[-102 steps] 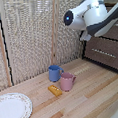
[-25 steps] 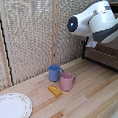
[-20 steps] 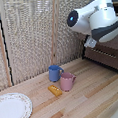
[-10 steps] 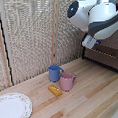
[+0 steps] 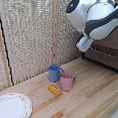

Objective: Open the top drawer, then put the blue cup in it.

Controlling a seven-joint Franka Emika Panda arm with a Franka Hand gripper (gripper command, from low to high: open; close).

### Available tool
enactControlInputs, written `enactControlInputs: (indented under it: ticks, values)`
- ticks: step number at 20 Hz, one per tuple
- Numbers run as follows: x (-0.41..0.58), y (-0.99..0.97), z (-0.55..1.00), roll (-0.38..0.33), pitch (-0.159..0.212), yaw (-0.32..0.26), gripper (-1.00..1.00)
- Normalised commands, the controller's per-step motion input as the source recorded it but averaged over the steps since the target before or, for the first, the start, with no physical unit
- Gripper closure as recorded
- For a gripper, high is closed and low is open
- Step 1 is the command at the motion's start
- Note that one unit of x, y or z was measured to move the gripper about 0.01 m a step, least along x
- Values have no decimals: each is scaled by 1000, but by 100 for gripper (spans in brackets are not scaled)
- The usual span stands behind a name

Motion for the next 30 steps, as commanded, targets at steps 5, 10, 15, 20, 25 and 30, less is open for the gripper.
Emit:
enactControlInputs:
  ticks: [5,10,15,20,25,30]
  values:
    - [561,418,158,268,45,-93,-100]
    - [597,287,22,300,109,-124,-100]
    - [626,271,0,309,128,-121,-100]
    - [650,252,39,280,110,-122,-100]
    - [740,207,195,152,54,-114,-100]
    - [807,247,229,142,62,-89,-100]
